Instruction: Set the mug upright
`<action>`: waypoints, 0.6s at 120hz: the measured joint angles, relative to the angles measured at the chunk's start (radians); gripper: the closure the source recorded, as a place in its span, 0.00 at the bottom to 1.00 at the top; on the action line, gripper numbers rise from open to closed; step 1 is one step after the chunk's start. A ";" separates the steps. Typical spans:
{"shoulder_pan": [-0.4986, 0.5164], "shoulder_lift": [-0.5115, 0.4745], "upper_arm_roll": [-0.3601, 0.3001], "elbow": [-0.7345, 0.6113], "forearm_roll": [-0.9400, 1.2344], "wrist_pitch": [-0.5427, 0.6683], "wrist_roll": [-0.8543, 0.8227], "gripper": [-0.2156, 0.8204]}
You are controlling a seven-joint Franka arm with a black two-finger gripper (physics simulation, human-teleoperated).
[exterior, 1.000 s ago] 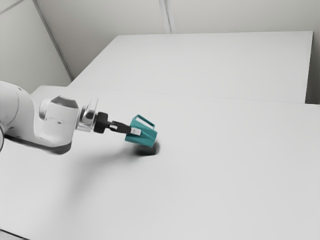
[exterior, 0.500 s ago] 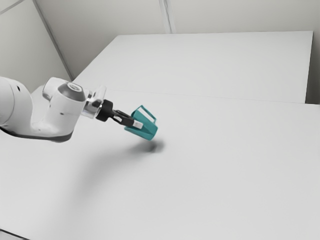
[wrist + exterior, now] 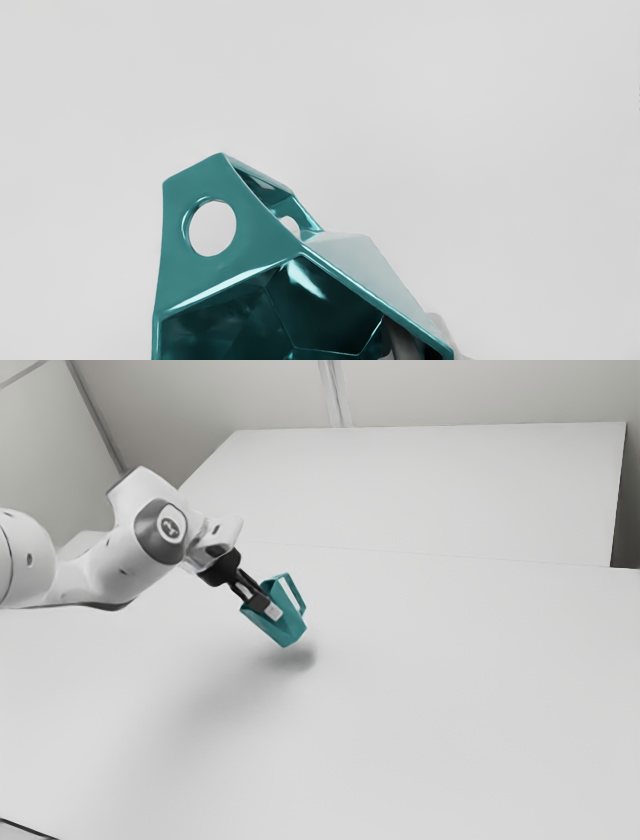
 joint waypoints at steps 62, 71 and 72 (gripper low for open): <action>-0.034 -0.090 0.010 -0.086 0.395 -0.036 -0.431 0.94; -0.034 -0.085 0.010 -0.087 0.427 -0.042 -0.482 0.94; -0.034 -0.084 0.010 -0.087 0.430 -0.043 -0.488 0.94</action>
